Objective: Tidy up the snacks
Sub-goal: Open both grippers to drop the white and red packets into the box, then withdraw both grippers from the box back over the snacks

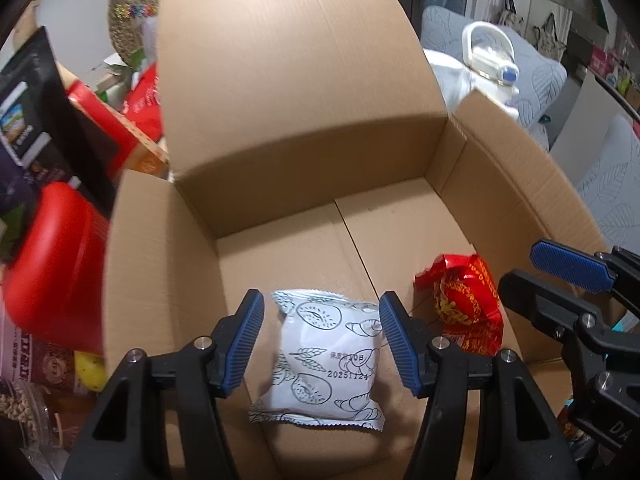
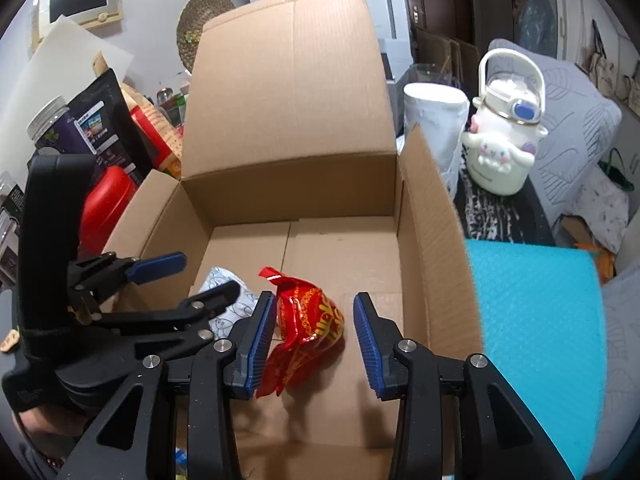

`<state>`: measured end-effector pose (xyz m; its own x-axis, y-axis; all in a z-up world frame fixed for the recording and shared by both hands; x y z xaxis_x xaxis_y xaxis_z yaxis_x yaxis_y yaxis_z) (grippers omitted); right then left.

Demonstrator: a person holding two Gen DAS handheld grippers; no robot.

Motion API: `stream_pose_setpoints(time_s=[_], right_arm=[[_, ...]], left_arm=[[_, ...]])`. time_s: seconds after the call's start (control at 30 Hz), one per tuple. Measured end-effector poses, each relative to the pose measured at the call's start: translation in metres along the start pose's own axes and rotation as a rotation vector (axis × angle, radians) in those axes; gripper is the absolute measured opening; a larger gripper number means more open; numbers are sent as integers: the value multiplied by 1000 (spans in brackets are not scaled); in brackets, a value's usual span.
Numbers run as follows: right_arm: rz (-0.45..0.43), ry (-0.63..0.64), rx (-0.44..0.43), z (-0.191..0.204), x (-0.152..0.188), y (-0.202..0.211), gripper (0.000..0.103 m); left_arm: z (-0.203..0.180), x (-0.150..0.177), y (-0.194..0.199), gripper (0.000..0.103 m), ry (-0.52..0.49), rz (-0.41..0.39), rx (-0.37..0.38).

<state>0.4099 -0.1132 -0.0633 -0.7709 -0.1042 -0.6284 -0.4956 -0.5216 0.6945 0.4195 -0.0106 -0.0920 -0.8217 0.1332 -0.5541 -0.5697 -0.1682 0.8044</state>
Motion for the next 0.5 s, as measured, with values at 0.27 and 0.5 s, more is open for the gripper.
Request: stream_pose_setpoints(time_s=[0.27, 0.5], right_arm=[[-74, 20, 13, 9, -8, 31, 50], [-150, 46, 27, 25, -12, 68, 50]], left_arm=[[19, -10, 40, 60, 56, -90, 3], [32, -12, 79, 60, 84, -165, -8]])
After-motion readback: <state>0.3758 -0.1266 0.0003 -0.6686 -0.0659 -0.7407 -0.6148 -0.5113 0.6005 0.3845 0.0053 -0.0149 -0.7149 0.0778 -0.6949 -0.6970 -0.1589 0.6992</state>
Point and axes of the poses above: each gripper's, at about its wrist camera, not at the fingertips, and y roughly against the way its jaws point, z to its left, x to its underside, the point moved 7 cm from there along -y, roughly the way its jaws point, and after that the axes turned 13 degrees about -x, right-handed, at the moved point
